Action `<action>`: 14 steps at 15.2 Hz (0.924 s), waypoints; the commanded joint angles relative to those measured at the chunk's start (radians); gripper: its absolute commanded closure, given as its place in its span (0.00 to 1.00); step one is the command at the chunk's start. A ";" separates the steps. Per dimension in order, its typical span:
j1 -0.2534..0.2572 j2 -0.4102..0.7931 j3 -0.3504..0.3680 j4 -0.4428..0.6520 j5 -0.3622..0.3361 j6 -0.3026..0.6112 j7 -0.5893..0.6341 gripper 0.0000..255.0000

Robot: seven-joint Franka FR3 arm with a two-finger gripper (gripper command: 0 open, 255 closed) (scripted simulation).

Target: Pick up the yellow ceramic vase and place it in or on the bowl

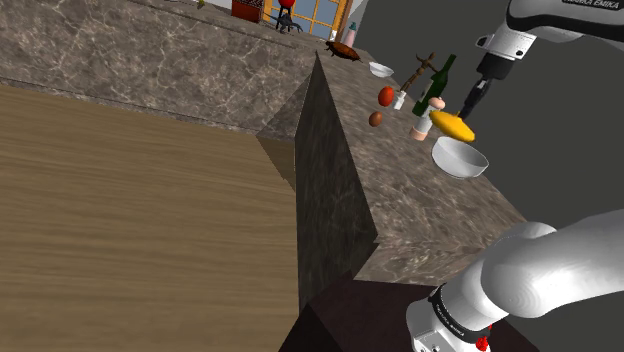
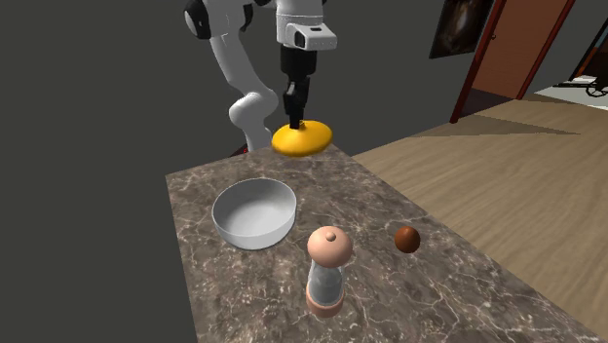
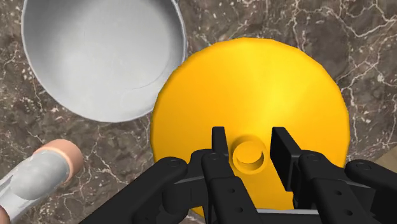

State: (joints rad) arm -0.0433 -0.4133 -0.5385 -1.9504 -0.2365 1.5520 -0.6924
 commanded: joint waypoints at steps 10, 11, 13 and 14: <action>-0.037 0.279 -0.279 0.333 0.098 -0.051 -0.361 1.00; -0.046 0.322 -0.310 0.374 0.126 -0.059 -0.404 1.00; -0.063 0.370 -0.342 0.405 0.160 -0.055 -0.452 1.00; -0.063 0.363 -0.338 0.385 0.155 -0.041 -0.448 1.00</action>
State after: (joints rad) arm -0.1047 -0.0576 -0.8731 -1.5624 -0.0867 1.5028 -1.1332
